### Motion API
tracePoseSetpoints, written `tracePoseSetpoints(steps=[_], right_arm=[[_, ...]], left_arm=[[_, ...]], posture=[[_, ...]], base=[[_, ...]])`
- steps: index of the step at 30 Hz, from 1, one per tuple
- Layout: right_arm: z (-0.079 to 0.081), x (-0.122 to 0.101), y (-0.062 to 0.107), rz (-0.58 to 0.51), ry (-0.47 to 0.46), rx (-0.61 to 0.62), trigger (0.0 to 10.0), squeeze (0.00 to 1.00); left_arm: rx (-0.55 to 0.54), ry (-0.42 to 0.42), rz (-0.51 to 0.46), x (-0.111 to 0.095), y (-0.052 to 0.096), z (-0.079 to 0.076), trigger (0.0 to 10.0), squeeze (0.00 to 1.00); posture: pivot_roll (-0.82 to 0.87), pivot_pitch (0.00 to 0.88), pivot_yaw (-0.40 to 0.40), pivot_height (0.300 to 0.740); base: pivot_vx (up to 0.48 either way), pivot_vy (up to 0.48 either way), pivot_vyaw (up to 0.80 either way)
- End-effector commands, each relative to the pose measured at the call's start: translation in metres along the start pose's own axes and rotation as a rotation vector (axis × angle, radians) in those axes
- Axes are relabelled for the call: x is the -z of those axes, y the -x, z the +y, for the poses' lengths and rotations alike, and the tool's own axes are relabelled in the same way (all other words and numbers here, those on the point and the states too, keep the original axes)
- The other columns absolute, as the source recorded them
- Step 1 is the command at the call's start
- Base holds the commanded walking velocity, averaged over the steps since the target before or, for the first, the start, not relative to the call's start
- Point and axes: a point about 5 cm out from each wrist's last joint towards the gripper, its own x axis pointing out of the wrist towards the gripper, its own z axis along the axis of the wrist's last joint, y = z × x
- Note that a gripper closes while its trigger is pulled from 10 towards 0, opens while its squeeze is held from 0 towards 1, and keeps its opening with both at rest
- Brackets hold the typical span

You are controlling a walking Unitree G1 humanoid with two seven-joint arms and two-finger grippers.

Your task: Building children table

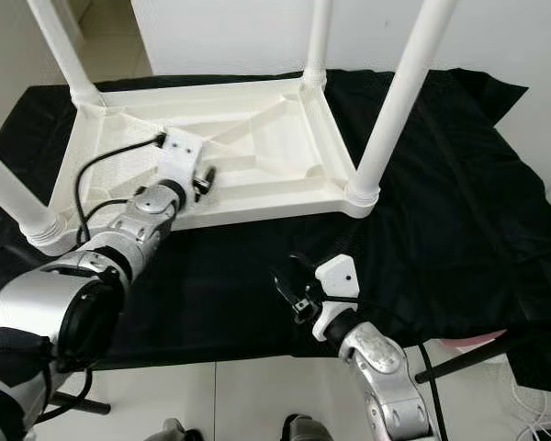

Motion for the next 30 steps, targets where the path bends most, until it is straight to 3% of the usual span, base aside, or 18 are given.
tracePoseSetpoints(steps=[1, 3, 7, 8, 12, 15, 17, 18, 21, 24, 30], right_arm=[[0.001, 0.003, 0.001, 0.014, -0.005, -0.004, 10.0, 0.0], [0.001, 0.002, 0.001, 0.012, -0.002, -0.001, 10.0, 0.0], [-0.001, 0.003, 0.002, 0.014, 0.0, 0.005, 10.0, 0.0], [-0.001, 0.003, 0.002, 0.014, 0.002, 0.007, 10.0, 0.0], [-0.002, 0.004, 0.003, 0.016, 0.002, 0.011, 10.0, 0.0], [-0.001, 0.005, 0.001, 0.017, 0.004, 0.012, 10.0, 0.0], [-0.001, 0.005, 0.001, 0.017, 0.004, 0.012, 10.0, 0.0], [-0.001, 0.005, 0.001, 0.016, 0.004, 0.012, 10.0, 0.0], [-0.001, 0.005, 0.001, 0.016, 0.004, 0.012, 10.0, 0.0], [-0.001, 0.005, 0.0, 0.015, 0.004, 0.012, 10.0, 0.0], [-0.003, 0.003, -0.002, 0.009, 0.012, 0.016, 10.0, 0.0]], left_arm=[[-0.02, -0.031, 0.035, 0.007, 0.001, 0.0, 10.0, 0.0], [-0.001, -0.042, 0.046, 0.01, 0.002, -0.002, 10.0, 0.0], [0.03, 0.031, 0.004, 0.003, 0.001, -0.004, 10.0, 0.0], [0.059, 0.103, -0.036, -0.004, 0.0, -0.005, 10.0, 0.0], [0.151, 0.156, -0.128, -0.019, -0.001, -0.015, 10.0, 0.0], [0.302, 0.088, -0.151, -0.02, 0.001, -0.035, 10.0, 0.0], [0.302, 0.088, -0.151, -0.02, 0.001, -0.035, 10.0, 0.0], [0.389, 0.015, -0.149, -0.015, 0.005, -0.044, 10.0, 0.0], [0.412, 0.002, -0.146, -0.013, 0.006, -0.047, 10.0, 0.0], [0.553, -0.107, -0.102, 0.004, 0.012, -0.058, 10.0, 0.0], [0.547, -0.219, -0.012, 0.023, 0.015, -0.053, 10.0, 0.0]], posture=[[-0.19, 0.104, 0.057, 0.74], [-0.19, 0.105, 0.059, 0.74], [-0.19, 0.108, 0.059, 0.74], [-0.19, 0.108, 0.059, 0.74], [-0.18, 0.109, 0.058, 0.74], [-0.18, 0.109, 0.061, 0.74], [-0.18, 0.109, 0.061, 0.74], [-0.18, 0.109, 0.063, 0.74], [-0.18, 0.109, 0.063, 0.74], [-0.17, 0.107, 0.061, 0.74], [-0.17, 0.099, 0.063, 0.74]], base=[[0.0, 0.0, 0.0], [0.0, 0.0, 0.0], [0.0, 0.0, 0.0], [0.0, 0.0, 0.0], [0.0, 0.0, 0.0], [0.0, 0.0, 0.0], [0.0, 0.0, 0.0], [0.0, 0.0, 0.0], [0.0, 0.0, 0.0], [0.0, 0.0, 0.0], [0.0, 0.0, 0.0]])
